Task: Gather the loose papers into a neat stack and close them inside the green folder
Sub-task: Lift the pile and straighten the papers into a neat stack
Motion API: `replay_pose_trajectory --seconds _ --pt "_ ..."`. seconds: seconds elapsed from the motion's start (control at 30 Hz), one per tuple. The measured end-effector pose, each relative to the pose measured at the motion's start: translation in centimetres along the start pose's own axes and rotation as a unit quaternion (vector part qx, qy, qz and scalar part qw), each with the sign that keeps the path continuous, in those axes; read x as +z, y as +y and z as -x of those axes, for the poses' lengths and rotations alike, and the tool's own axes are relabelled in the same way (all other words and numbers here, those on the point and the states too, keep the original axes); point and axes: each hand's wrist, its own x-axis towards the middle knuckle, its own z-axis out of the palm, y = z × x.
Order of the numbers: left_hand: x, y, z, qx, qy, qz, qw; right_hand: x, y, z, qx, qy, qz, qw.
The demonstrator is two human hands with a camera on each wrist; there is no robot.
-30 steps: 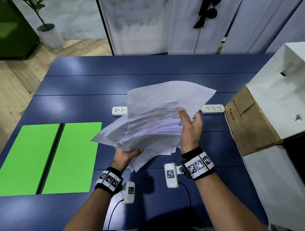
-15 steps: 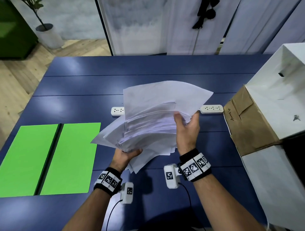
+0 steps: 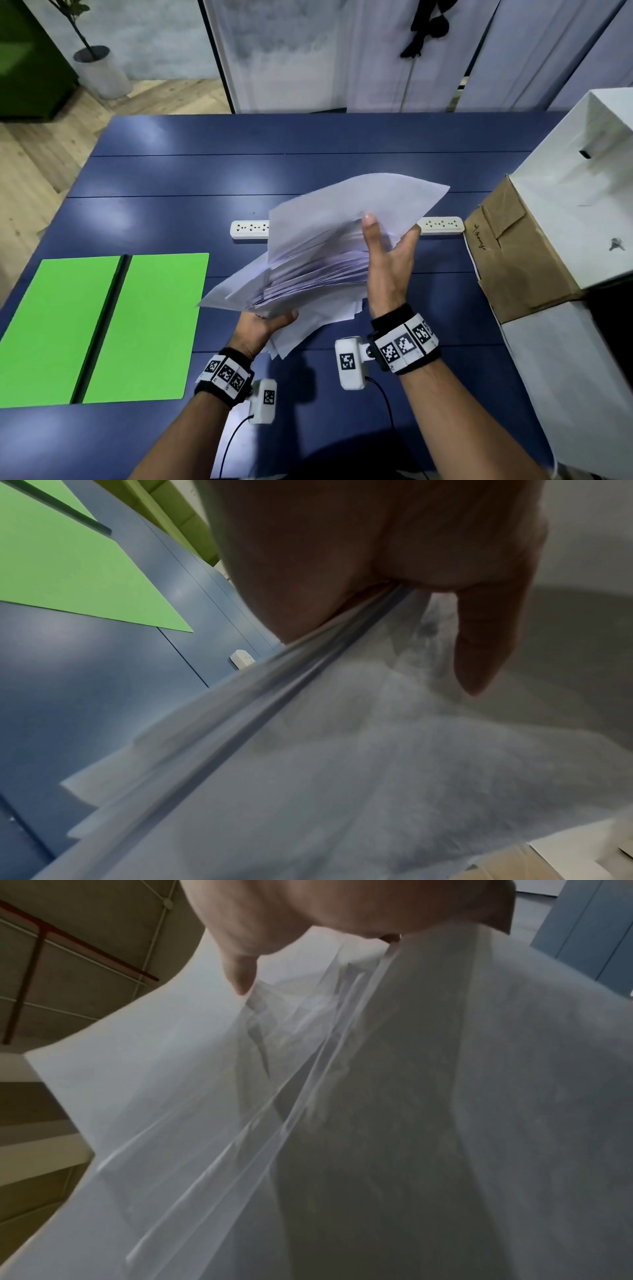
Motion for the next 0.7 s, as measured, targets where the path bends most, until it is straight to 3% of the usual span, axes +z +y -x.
replay_pose_trajectory --seconds 0.27,0.53,0.7 --pt "0.1 -0.3 0.1 -0.002 -0.005 -0.009 1.0 0.0 0.6 -0.8 0.01 0.013 0.017 1.0" --pt "-0.1 -0.5 -0.1 0.01 -0.004 0.024 1.0 -0.2 0.7 -0.3 -0.034 -0.006 0.064 0.997" --pt "0.1 -0.4 0.2 0.017 -0.004 0.032 0.999 0.2 1.1 -0.5 -0.046 0.023 0.109 0.993"
